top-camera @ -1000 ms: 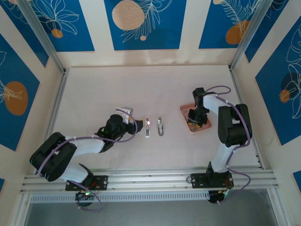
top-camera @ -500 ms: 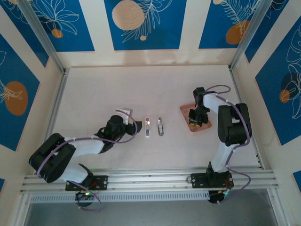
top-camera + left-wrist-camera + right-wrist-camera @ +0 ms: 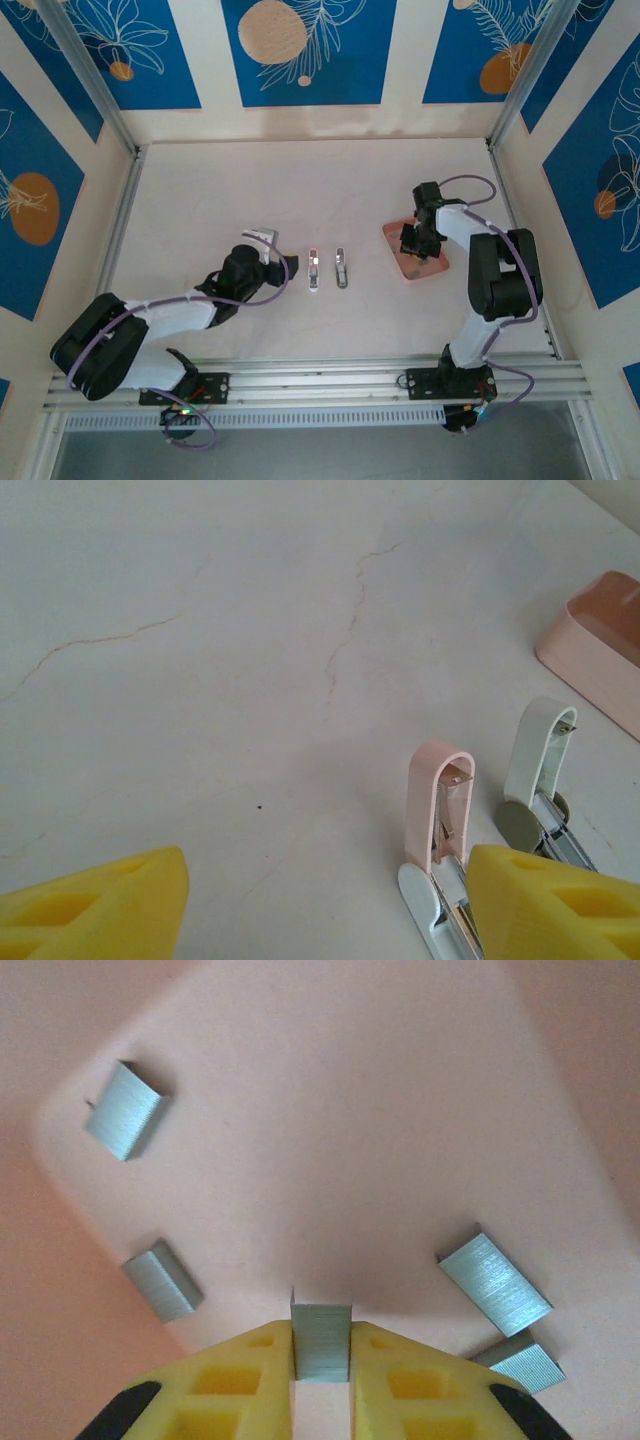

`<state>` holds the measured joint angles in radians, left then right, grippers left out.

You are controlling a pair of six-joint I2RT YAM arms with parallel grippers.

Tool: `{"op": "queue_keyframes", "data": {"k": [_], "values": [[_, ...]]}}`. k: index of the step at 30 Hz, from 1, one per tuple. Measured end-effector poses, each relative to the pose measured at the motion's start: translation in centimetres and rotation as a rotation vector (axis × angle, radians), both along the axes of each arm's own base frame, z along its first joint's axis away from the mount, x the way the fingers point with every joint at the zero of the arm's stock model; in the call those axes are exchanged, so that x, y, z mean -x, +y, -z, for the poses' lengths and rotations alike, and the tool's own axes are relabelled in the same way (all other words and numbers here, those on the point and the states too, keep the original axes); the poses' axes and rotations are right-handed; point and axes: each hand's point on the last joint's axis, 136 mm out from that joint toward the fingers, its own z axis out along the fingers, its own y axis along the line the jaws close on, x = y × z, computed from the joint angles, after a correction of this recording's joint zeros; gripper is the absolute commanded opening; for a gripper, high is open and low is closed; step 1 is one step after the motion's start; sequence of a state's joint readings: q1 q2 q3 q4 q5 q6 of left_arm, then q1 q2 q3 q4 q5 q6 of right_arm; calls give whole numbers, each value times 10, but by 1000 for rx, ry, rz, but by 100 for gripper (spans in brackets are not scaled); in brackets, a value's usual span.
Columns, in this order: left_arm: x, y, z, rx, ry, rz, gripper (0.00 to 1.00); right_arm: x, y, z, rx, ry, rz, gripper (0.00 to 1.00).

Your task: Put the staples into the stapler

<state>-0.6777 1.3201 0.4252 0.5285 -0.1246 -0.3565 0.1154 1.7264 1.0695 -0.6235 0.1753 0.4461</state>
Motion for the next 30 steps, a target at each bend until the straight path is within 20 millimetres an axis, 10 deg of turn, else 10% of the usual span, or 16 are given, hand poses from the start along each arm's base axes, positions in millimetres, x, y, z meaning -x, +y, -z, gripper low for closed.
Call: {"op": "queue_keyframes", "data": {"k": [16, 30], "values": [[-1, 3, 8, -32, -33, 1, 75, -2, 23, -55, -4, -252, -75, 18], [-3, 3, 9, -10, -71, -5, 75, 86, 102, -62, -89, -254, -296, 19]]}}
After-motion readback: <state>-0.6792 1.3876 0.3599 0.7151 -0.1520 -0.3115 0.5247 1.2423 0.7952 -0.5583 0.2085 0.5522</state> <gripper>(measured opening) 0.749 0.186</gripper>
